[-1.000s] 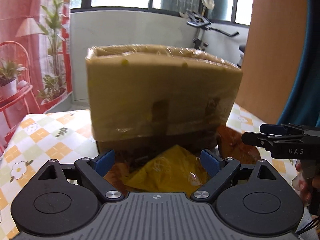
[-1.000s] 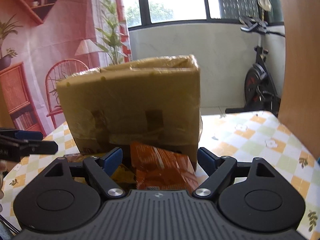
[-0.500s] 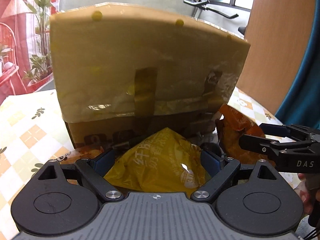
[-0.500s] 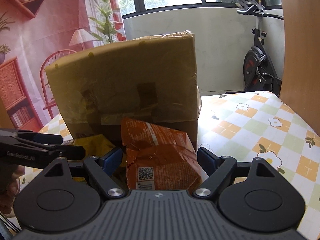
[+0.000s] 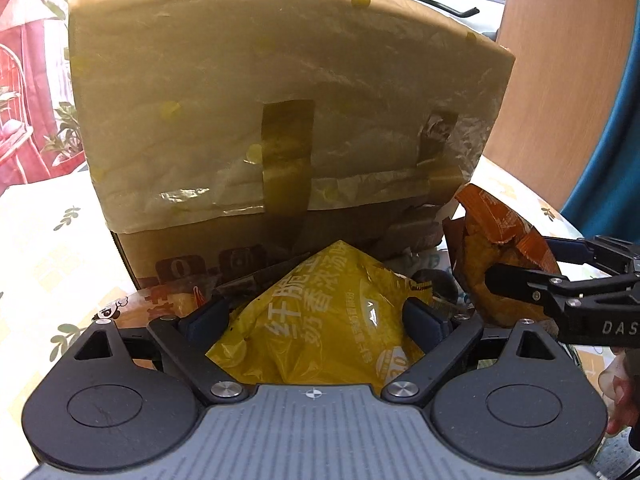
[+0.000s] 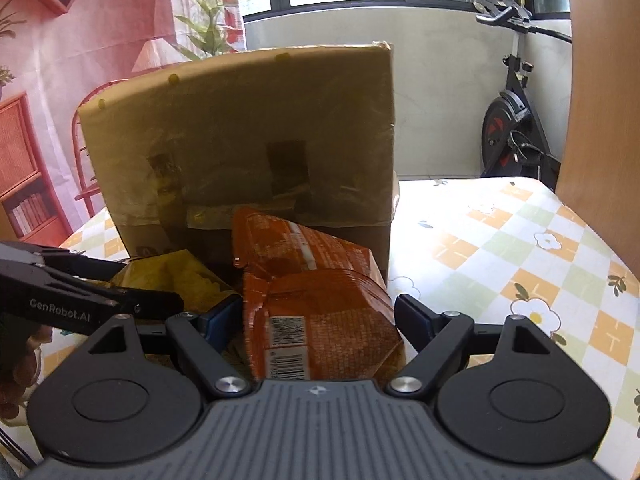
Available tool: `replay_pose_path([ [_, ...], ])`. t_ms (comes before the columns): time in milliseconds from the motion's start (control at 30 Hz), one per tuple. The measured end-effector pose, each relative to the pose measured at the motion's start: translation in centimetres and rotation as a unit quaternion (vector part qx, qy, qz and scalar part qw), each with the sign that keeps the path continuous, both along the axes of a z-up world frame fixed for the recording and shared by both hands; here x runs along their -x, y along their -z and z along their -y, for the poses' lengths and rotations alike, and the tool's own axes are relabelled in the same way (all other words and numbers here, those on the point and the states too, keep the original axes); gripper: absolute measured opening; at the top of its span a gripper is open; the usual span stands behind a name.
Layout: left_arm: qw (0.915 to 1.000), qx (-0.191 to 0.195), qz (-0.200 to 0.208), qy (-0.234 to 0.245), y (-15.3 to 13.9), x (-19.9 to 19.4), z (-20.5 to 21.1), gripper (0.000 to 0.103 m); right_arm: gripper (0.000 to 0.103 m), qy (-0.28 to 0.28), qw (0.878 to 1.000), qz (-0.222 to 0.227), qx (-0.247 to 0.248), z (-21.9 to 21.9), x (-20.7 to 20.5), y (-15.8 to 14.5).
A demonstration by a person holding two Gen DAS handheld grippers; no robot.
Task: Organize snacks
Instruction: 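Grasp the yellow bag with the left tool while the right tool grasps another orange bag, then lift both held bags up and carry them over the box opening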
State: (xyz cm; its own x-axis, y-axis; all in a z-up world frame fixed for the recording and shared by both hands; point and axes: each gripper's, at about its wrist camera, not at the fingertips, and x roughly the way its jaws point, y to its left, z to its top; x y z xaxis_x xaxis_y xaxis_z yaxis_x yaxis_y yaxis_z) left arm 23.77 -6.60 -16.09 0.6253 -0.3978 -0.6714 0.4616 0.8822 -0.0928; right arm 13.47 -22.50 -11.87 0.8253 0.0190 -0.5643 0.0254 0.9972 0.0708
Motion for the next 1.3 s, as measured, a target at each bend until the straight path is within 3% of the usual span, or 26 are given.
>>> replay_pose_path([
  [433, 0.9999, 0.008, -0.010, -0.002, 0.6, -0.3, 0.3, 0.096, 0.082, 0.015, 0.999, -0.013, -0.026, 1.1, -0.2, 0.7],
  [667, 0.9996, 0.016, -0.020, -0.012, 0.3, 0.0, 0.1, 0.080, 0.077, 0.017, 0.999, -0.007, -0.033, 1.1, 0.1, 0.8],
  [767, 0.9988, 0.029, -0.026, -0.028, -0.1, 0.3, -0.3, 0.079, 0.075, 0.014, 0.999, -0.002, -0.033, 1.0, 0.3, 1.0],
  [1100, 0.9937, 0.082, 0.002, -0.076, -2.6, 3.3, -2.2, 0.078, 0.073, 0.010, 0.999, 0.018, -0.050, 1.2, 1.0, 0.2],
  [1300, 0.9922, 0.066, 0.042, -0.097, -3.9, 5.2, -2.7, 0.078, 0.073, 0.011, 0.998, 0.043, -0.050, 0.9, 2.0, -0.9],
])
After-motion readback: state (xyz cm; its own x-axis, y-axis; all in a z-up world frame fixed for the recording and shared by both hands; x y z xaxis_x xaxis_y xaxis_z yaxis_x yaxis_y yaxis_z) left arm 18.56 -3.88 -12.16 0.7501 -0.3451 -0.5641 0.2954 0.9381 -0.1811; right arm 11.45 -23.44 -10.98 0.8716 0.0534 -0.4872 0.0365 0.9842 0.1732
